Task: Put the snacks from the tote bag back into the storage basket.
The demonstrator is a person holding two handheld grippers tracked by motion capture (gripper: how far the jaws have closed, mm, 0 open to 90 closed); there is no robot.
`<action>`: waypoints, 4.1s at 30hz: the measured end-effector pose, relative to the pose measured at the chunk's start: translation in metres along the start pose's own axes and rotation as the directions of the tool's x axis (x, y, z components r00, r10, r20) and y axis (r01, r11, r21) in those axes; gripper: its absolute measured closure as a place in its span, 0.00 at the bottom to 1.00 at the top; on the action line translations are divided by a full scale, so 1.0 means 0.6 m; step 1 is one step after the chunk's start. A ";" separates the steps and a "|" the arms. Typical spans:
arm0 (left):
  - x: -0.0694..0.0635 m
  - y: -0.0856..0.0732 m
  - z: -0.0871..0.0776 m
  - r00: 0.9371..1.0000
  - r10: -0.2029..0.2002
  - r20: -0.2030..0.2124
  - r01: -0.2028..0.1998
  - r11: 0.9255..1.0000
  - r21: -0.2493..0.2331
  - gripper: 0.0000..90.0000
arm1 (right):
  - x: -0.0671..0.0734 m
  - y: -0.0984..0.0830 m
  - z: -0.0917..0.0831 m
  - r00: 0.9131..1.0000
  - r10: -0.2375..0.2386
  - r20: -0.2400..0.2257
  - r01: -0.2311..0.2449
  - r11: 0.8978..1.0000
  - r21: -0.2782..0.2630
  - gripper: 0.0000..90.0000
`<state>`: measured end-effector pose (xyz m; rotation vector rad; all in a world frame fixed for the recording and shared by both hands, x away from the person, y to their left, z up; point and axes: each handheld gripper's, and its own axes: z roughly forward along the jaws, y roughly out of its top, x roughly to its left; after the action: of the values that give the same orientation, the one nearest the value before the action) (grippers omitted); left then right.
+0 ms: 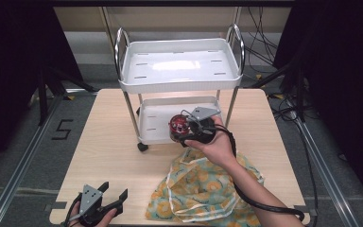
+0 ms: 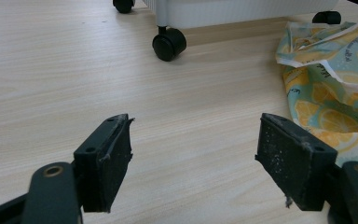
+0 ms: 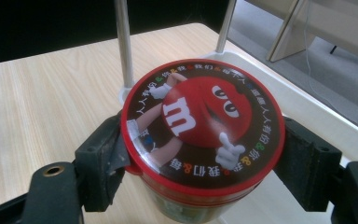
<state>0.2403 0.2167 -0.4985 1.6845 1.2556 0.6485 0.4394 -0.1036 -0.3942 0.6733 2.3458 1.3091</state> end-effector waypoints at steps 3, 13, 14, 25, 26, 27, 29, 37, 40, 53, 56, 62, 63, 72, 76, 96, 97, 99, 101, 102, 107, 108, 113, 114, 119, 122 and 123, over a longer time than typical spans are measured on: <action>0.000 0.000 0.000 1.000 0.000 0.000 0.000 1.000 -0.001 0.29 | 0.000 0.001 0.003 1.000 -0.002 -0.007 0.002 1.000 0.002 0.29; 0.001 0.000 -0.001 1.000 0.000 0.002 0.000 1.000 0.000 0.29 | 0.003 0.005 0.012 1.000 -0.011 0.002 0.011 1.000 -0.006 0.29; 0.000 0.000 0.000 1.000 -0.006 0.001 0.006 1.000 -0.004 0.29 | 0.004 0.006 0.014 1.000 0.001 -0.021 -0.001 1.000 0.003 0.29; 0.001 0.000 0.000 1.000 -0.007 0.001 0.007 1.000 -0.006 0.29 | 0.009 0.013 0.023 1.000 -0.001 -0.014 0.001 1.000 0.001 0.29; 0.001 0.000 0.000 1.000 -0.006 0.001 0.006 1.000 -0.004 0.29 | 0.009 0.014 0.025 1.000 -0.016 -0.001 0.016 1.000 -0.016 0.29; 0.001 0.000 0.000 1.000 -0.007 0.001 0.007 1.000 -0.004 0.29 | 0.009 0.014 0.025 1.000 -0.017 -0.003 0.016 1.000 -0.011 0.29; 0.001 0.000 0.000 1.000 -0.007 0.002 0.007 1.000 -0.004 0.29 | 0.010 0.015 0.026 1.000 -0.001 -0.017 0.001 1.000 0.005 0.29; 0.001 0.000 0.001 1.000 -0.009 0.003 0.009 1.000 -0.005 0.29 | 0.010 0.020 0.036 1.000 -0.020 -0.012 0.020 1.000 0.002 0.29; 0.001 0.000 0.001 1.000 -0.011 0.004 0.011 1.000 -0.008 0.29 | 0.013 0.024 0.041 1.000 -0.007 -0.013 0.007 1.000 0.007 0.29; 0.002 0.000 0.000 1.000 -0.008 0.004 0.008 1.000 -0.006 0.29 | 0.020 0.029 0.057 1.000 0.003 -0.027 -0.003 1.000 0.018 0.29; 0.002 0.000 0.000 1.000 -0.009 0.004 0.009 1.000 -0.007 0.29 | 0.019 0.032 0.061 1.000 -0.020 -0.014 0.020 1.000 0.007 0.29; 0.002 0.001 0.000 1.000 -0.013 0.006 0.013 1.000 -0.014 0.29 | 0.020 0.033 0.069 1.000 -0.004 -0.028 0.005 1.000 0.018 0.29; 0.002 0.001 0.000 1.000 -0.013 0.006 0.013 1.000 -0.013 0.29 | 0.020 0.033 0.070 1.000 -0.006 -0.029 0.006 1.000 0.021 0.29; 0.002 0.001 0.001 1.000 -0.013 0.008 0.013 1.000 -0.014 0.29 | 0.021 0.035 0.081 1.000 0.010 -0.018 -0.009 1.000 0.015 0.29; 0.002 0.001 0.001 1.000 -0.015 0.008 0.015 1.000 -0.015 0.29 | 0.021 0.037 0.086 1.000 0.001 -0.027 -0.001 1.000 0.016 0.29; 0.003 0.001 -0.001 1.000 -0.008 0.005 0.008 1.000 -0.013 0.29 | 0.030 0.043 0.112 1.000 -0.007 -0.012 0.007 1.000 0.014 0.29; 0.003 0.001 -0.001 1.000 -0.008 0.005 0.008 1.000 -0.013 0.29 | 0.030 0.043 0.112 1.000 -0.007 -0.012 0.007 1.000 0.014 0.29; 0.002 0.001 0.000 1.000 -0.010 0.003 0.010 1.000 -0.013 0.29 | 0.030 0.044 0.116 1.000 -0.013 -0.015 0.013 1.000 0.017 0.29; 0.002 0.001 0.000 1.000 -0.010 0.003 0.010 1.000 -0.013 0.29 | 0.030 0.044 0.117 1.000 -0.014 -0.013 0.014 1.000 0.018 0.29; 0.002 0.001 0.000 1.000 -0.010 0.007 0.010 1.000 -0.012 0.29 | 0.030 0.044 0.119 1.000 -0.016 -0.014 0.016 1.000 0.019 0.29; 0.001 0.001 0.001 1.000 -0.012 0.008 0.012 1.000 -0.013 0.29 | 0.028 0.046 0.126 1.000 -0.007 -0.012 0.007 1.000 0.020 0.29; 0.001 0.001 0.001 1.000 -0.014 0.010 0.014 1.000 -0.014 0.29 | 0.028 0.046 0.128 1.000 -0.004 -0.011 0.004 1.000 0.021 0.29; 0.001 0.001 0.000 1.000 -0.009 0.006 0.009 1.000 -0.008 0.29 | 0.029 0.048 0.133 0.999 0.020 -0.034 -0.019 0.999 0.037 0.29; 0.001 0.001 0.000 1.000 -0.008 0.006 0.008 1.000 -0.009 0.29 | 0.029 0.048 0.134 0.999 0.024 -0.035 -0.023 0.999 0.038 0.29; 0.001 0.001 0.000 1.000 -0.010 0.007 0.010 1.000 -0.009 0.29 | 0.027 0.047 0.139 0.999 0.020 -0.032 -0.018 0.999 0.044 0.29; 0.001 0.001 -0.001 1.000 -0.003 0.011 0.003 1.000 -0.003 0.29 | 0.026 0.045 0.142 0.999 0.035 -0.008 -0.034 0.998 0.046 0.29; 0.001 0.001 -0.001 1.000 -0.003 0.011 0.003 1.000 -0.003 0.29 | 0.026 0.045 0.142 0.999 0.035 -0.008 -0.034 0.998 0.046 0.29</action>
<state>0.2406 0.2176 -0.4980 1.6812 1.2487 0.6383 0.4780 -0.0240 -0.4147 0.7265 2.3881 1.2784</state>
